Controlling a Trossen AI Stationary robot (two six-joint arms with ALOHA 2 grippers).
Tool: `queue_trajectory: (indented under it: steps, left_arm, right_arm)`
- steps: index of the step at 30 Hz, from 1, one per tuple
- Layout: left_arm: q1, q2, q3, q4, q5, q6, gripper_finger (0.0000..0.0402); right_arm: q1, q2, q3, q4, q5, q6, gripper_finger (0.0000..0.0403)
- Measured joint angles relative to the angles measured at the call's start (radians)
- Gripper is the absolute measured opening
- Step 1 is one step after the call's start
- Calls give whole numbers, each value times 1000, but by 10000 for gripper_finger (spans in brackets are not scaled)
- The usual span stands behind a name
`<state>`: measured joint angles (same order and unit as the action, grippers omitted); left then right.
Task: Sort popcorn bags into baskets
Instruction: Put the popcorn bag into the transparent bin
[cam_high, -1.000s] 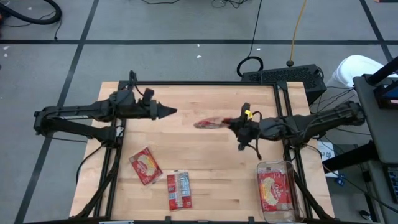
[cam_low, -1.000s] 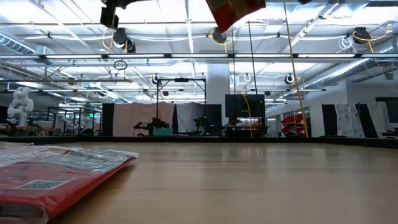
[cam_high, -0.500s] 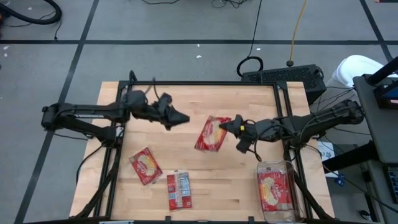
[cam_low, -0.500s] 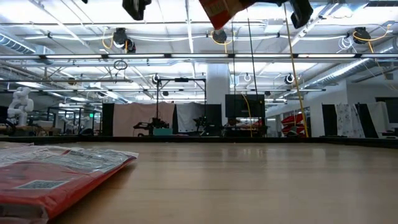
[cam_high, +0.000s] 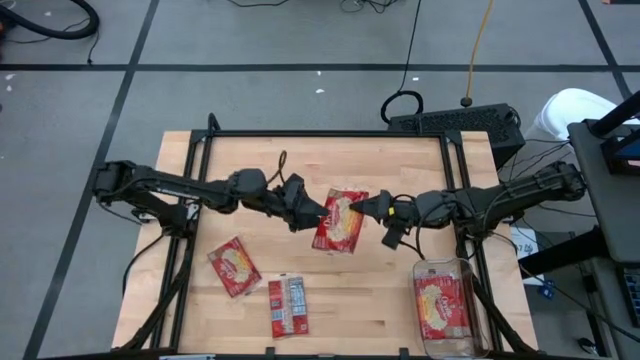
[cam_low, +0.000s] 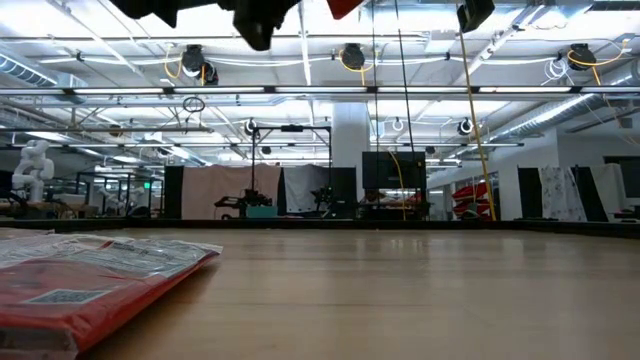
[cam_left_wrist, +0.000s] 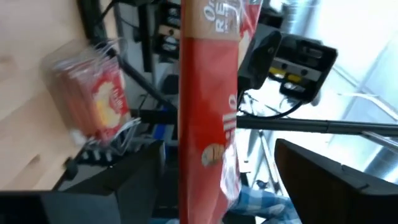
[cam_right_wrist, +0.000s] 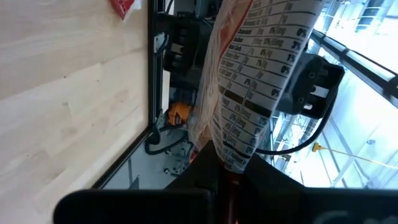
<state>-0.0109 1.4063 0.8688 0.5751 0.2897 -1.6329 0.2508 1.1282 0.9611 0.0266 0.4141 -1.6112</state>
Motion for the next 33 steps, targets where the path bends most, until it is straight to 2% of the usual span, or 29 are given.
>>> queue_trajectory:
  steps: [5, 9, 13, 18, 21, 22, 25, 29, 33]
  left_arm:
    - [-14, 46, 0, 78, -29, 13, 314]
    - [-18, 70, 0, 122, -33, 27, 280]
    - [-18, 83, 0, 170, -31, 55, 215]
    - [-14, 83, -1, 183, -4, 101, 105]
    - [1, 83, -2, 182, 34, 106, 36]
    - [7, 83, -2, 182, 51, 106, 24]
    - [39, 83, -2, 182, 97, 123, 25]
    - [108, 81, -1, 189, 212, 175, 42]
    - [191, 78, -1, 183, 353, 225, 20]
  right_arm:
    - [-1, 0, 0, 0, 0, 0, 9]
    - [-3, 12, 0, 7, 4, 2, 9]
    - [-5, 31, 0, 11, 7, 27, 9]
    - [-7, 46, 2, 18, 57, 32, 10]
    - [-9, 47, 2, 17, 56, 81, 26]
    - [-9, 47, 2, 16, 56, 99, 35]
    - [-6, 42, 2, 5, 64, 202, 66]
    - [14, 24, 1, -10, 124, 397, 104]
    - [50, 12, 1, -51, 212, 704, 133]
